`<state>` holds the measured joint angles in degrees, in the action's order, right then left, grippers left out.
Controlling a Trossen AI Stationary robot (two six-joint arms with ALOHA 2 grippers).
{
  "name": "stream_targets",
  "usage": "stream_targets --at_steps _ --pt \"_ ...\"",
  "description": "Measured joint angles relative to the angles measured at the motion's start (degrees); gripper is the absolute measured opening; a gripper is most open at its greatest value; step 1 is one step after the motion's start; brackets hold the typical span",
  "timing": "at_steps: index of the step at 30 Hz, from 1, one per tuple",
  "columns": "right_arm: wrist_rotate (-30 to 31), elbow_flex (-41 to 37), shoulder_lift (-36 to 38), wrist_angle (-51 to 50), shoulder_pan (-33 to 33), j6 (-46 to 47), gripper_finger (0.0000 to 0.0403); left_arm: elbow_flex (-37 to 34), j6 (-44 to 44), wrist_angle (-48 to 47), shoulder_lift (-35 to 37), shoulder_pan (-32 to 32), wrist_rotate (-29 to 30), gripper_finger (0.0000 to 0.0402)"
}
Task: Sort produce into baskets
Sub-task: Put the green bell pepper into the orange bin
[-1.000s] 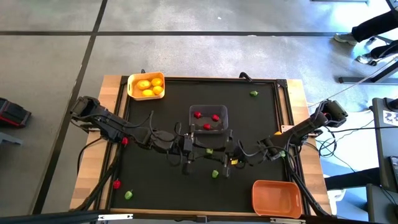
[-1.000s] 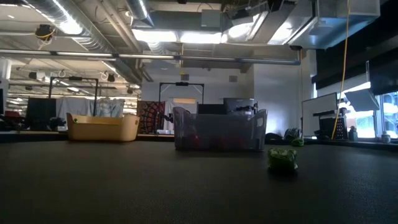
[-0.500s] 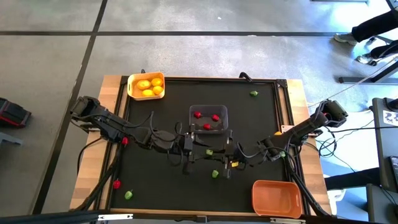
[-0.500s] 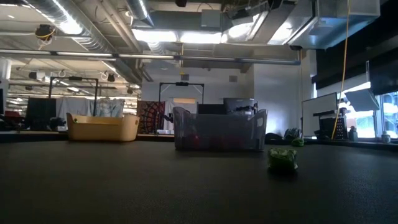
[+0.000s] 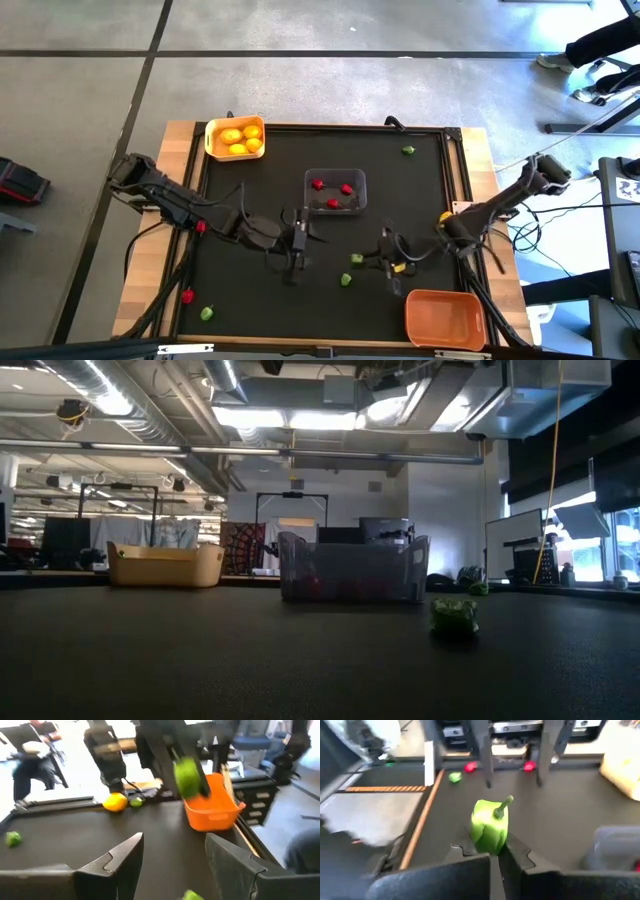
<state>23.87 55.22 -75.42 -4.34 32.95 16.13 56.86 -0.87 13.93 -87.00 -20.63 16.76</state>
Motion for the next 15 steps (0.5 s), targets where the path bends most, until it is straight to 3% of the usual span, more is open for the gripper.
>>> stream_targets --at_steps 10,15 --pt "-12.91 0.0 2.25 -13.69 8.75 27.97 0.0008 0.0 -2.47 -3.55 0.02 0.96 0.21 0.0206" --pt "-14.5 0.0 2.23 -16.73 14.78 42.71 0.0009 0.0 -2.29 -3.92 0.04 1.25 0.23 0.0205"
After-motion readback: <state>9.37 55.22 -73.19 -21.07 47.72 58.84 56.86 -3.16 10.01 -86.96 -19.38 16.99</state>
